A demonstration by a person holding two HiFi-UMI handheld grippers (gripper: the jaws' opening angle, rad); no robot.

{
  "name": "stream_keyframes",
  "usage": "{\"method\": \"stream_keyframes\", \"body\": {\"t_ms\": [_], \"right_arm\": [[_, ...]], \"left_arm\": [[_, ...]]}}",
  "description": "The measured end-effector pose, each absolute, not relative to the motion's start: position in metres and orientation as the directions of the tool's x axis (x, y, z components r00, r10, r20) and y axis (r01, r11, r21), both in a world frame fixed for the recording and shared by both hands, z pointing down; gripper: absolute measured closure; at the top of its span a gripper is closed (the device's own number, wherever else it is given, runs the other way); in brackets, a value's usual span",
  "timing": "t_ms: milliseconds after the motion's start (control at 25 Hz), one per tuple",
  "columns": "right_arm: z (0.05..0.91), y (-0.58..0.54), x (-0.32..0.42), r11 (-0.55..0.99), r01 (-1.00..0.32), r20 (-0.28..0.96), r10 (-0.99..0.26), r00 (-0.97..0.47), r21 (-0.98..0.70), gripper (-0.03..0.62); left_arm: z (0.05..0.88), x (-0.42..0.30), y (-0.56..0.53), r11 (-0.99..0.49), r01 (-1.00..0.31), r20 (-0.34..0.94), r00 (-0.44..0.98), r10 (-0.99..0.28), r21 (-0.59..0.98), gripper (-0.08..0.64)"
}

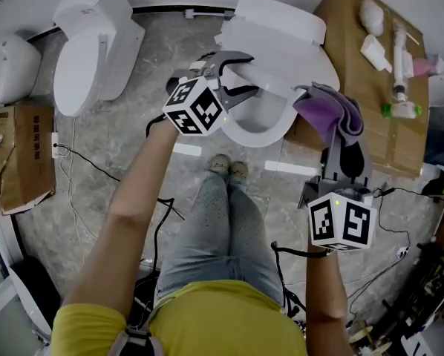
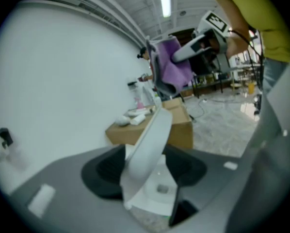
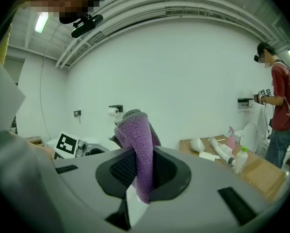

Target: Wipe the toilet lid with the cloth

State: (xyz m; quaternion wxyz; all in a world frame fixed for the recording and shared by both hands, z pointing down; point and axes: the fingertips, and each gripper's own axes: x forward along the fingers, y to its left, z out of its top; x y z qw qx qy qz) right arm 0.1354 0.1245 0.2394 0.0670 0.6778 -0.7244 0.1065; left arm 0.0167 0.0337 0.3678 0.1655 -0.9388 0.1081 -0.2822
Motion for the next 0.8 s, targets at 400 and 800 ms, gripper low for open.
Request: {"method": "stream_keyframes", "body": {"t_ms": [400, 800], "right_arm": [[0.273, 0.140, 0.128, 0.021, -0.996, 0.278, -0.960, -0.044, -0.086, 0.552], [0.317, 0.145, 0.127, 0.001, -0.998, 0.308, -0.951, -0.020, -0.065, 0.552]], "left_arm": [[0.432, 0.001, 0.095, -0.951, 0.052, 0.662, 0.730, -0.172, -0.304, 0.311], [0.504, -0.013, 0.141, -0.995, 0.005, 0.656, 0.752, -0.062, -0.099, 0.311]]}}
